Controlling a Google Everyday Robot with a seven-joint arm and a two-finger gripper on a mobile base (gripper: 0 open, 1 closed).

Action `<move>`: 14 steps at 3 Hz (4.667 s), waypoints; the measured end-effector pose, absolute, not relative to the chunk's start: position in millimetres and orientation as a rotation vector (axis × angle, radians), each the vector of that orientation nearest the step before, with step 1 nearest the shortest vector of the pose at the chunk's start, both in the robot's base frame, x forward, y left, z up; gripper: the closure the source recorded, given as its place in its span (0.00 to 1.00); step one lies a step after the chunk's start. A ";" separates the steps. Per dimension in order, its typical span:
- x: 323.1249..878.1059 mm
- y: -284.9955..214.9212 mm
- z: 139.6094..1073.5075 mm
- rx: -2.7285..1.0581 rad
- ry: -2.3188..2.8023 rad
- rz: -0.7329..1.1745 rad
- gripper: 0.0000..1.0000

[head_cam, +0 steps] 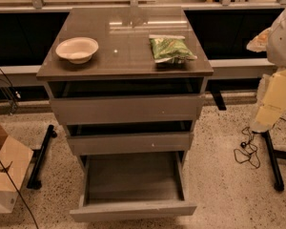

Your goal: Place green jalapeno chip bag into bottom drawer

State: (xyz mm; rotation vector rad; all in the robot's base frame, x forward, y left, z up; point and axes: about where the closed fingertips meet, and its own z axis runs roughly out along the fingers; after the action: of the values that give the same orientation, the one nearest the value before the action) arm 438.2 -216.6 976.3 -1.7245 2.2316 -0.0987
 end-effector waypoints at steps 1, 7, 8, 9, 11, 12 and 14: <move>438.2 -216.6 976.3 -1.724 2.232 -0.099 0.00; 608.7 -135.9 931.8 -1.211 2.151 0.161 0.00; 659.4 -158.7 888.3 -1.078 2.172 0.203 0.00; 698.2 -162.0 868.1 -1.043 2.173 0.232 0.00; 765.9 -167.6 844.6 -1.000 2.190 0.266 0.00; 783.8 -162.5 843.9 -1.004 2.191 0.274 0.18; 787.4 -144.1 854.7 -1.077 2.173 0.271 0.64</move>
Offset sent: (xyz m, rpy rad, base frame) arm 0.0540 0.0518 -0.0007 0.2369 -0.1136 0.0443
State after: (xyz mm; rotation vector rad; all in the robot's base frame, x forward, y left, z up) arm 787.4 -144.1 854.7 -1.0767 2.1734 0.2711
